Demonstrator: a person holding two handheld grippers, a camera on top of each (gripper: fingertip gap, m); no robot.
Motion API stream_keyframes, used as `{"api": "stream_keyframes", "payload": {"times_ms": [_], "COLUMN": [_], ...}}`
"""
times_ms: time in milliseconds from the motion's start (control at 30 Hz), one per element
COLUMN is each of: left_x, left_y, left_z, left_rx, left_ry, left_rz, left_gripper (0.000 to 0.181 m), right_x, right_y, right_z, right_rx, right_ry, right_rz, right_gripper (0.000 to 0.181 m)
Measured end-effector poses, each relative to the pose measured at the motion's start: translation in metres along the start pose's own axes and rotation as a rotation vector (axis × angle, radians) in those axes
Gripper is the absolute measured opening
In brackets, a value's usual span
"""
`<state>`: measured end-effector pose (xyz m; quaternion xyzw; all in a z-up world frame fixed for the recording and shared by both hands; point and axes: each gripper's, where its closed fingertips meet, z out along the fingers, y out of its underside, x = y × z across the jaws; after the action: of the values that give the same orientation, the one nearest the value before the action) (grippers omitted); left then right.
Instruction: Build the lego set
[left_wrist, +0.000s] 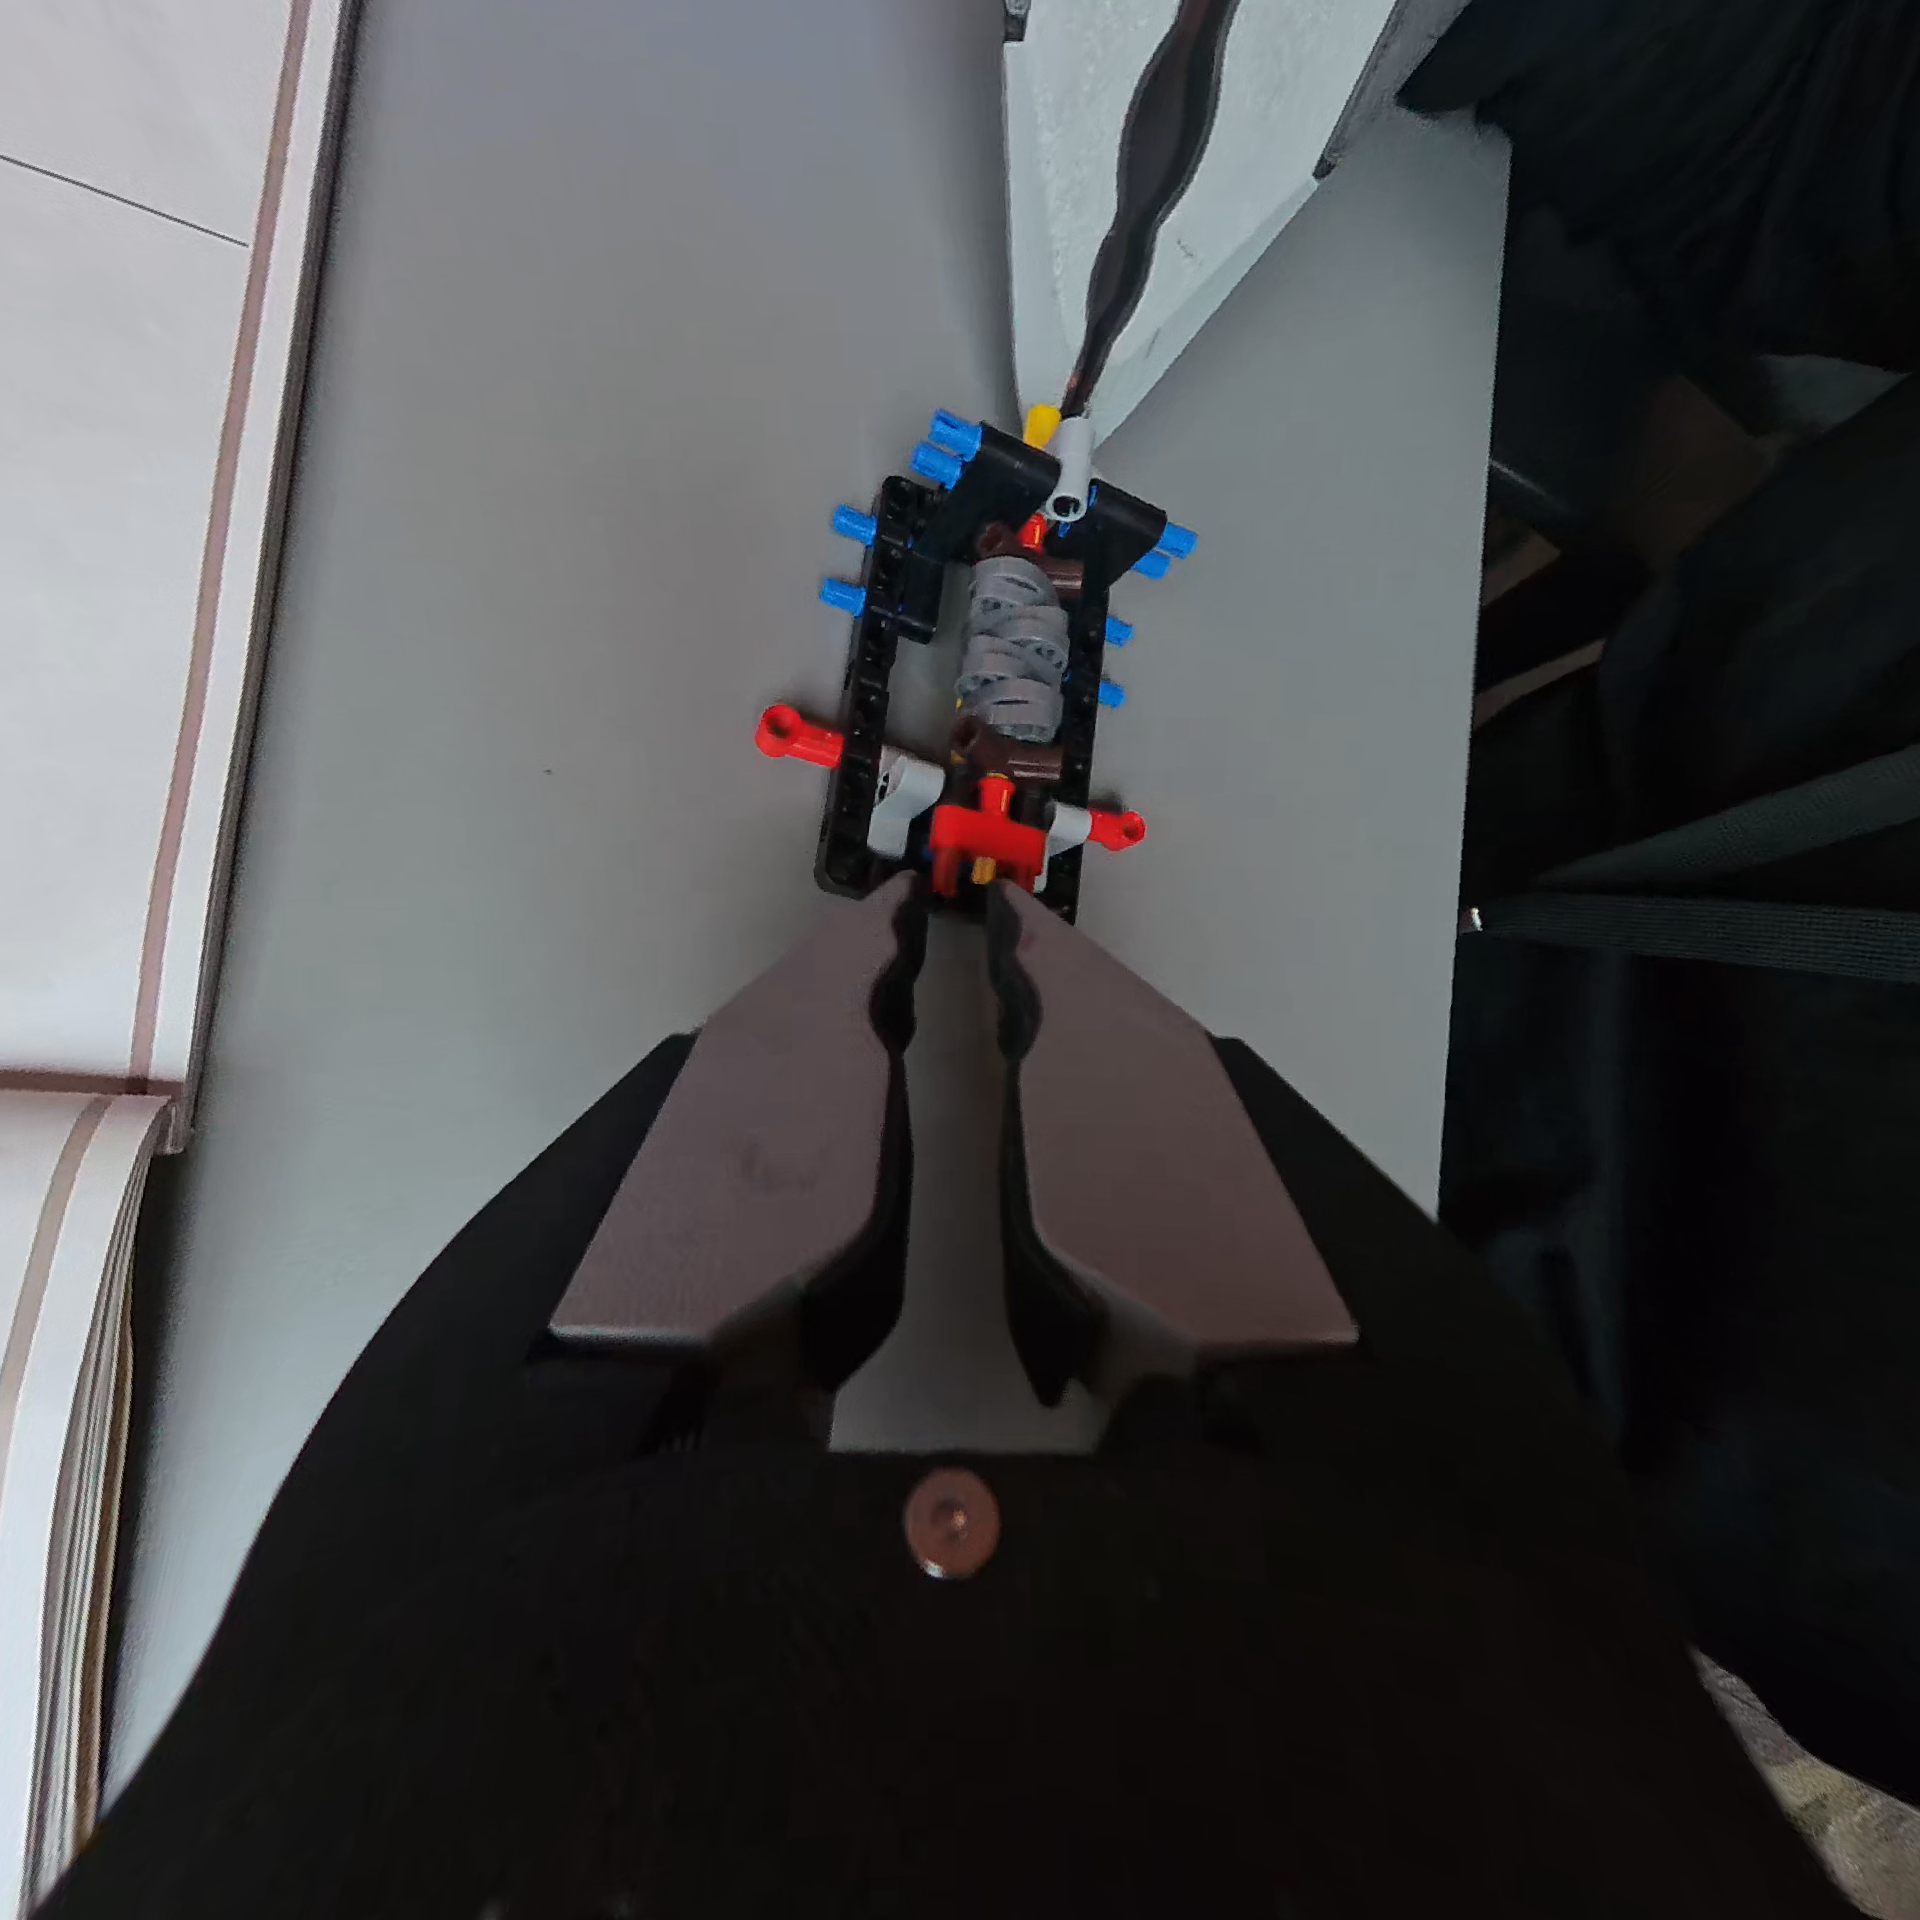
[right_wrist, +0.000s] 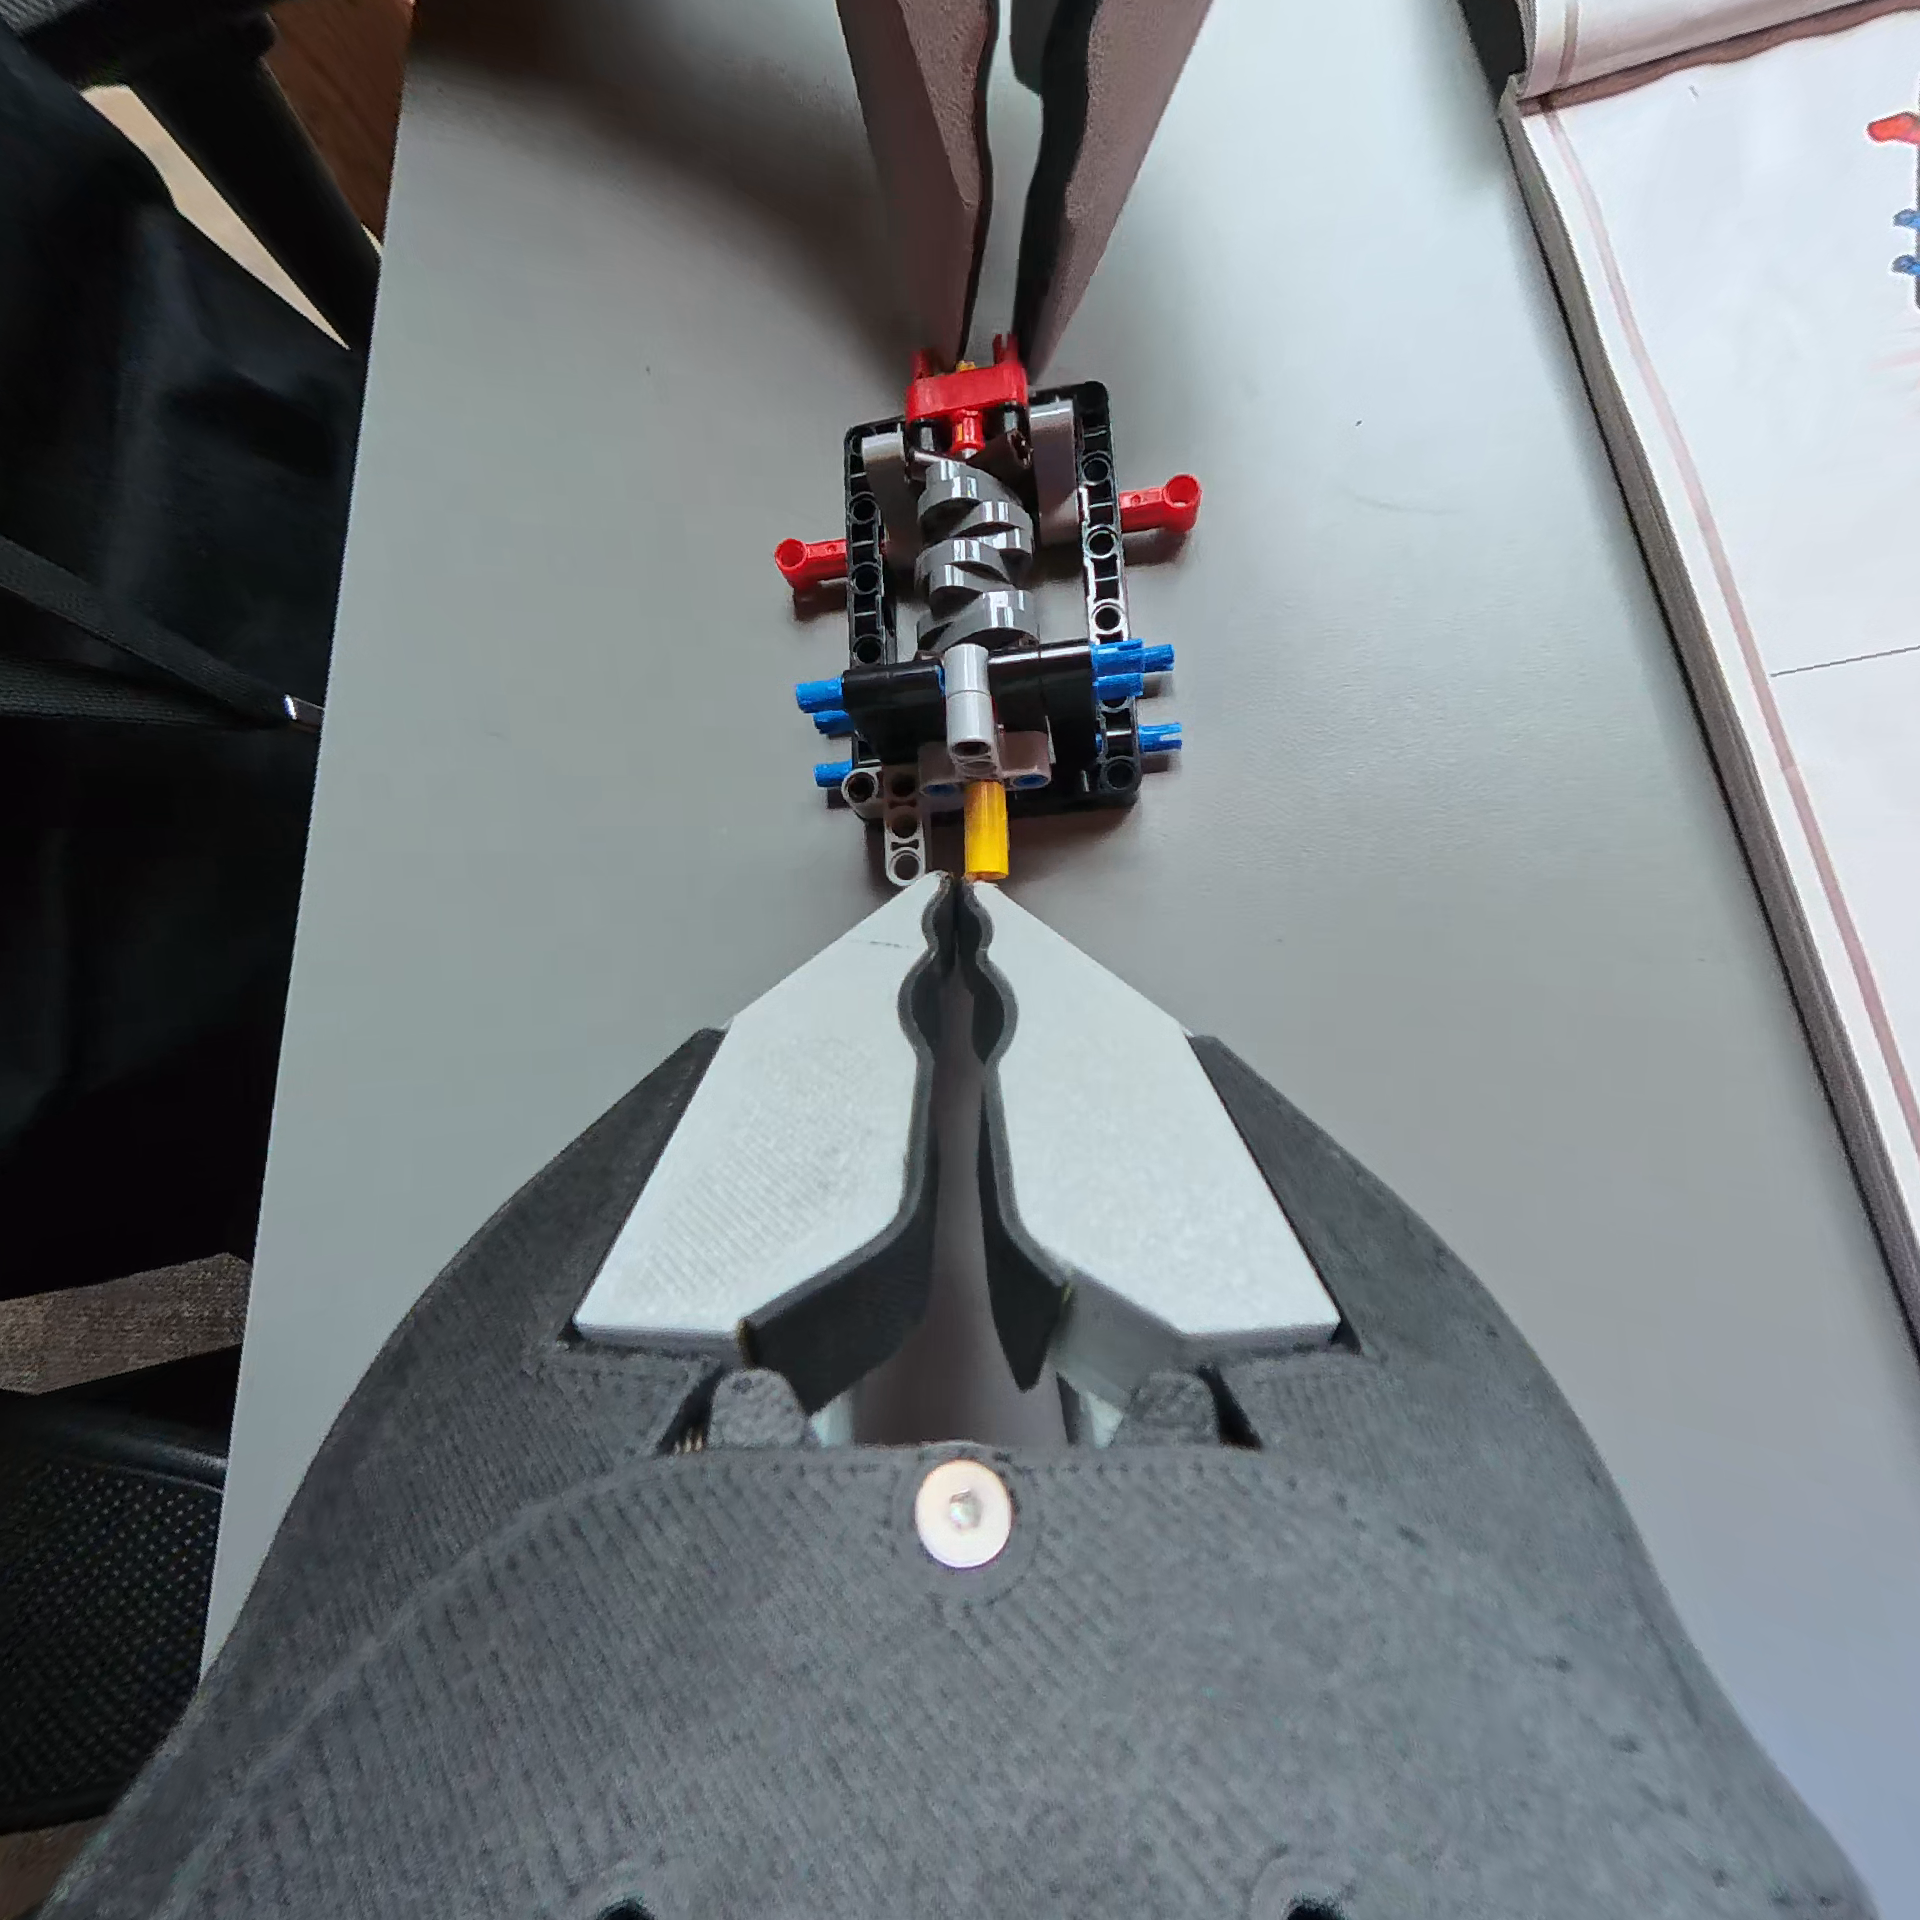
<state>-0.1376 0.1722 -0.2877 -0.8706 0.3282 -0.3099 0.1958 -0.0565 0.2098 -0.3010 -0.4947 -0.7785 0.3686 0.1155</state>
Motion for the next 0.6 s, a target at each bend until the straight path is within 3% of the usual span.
{"api": "stream_keyframes", "payload": {"times_ms": [600], "left_x": [0.003], "left_y": [0.0031], "left_z": [0.0084], "left_rx": [-0.128], "left_ry": [0.055], "left_rz": [0.154], "left_gripper": [0.002], "right_x": [0.004], "right_y": [0.0022], "right_z": [-0.0037], "right_rx": [-0.029], "right_ry": [0.048], "right_rz": [-0.048], "right_gripper": [0.0]}}
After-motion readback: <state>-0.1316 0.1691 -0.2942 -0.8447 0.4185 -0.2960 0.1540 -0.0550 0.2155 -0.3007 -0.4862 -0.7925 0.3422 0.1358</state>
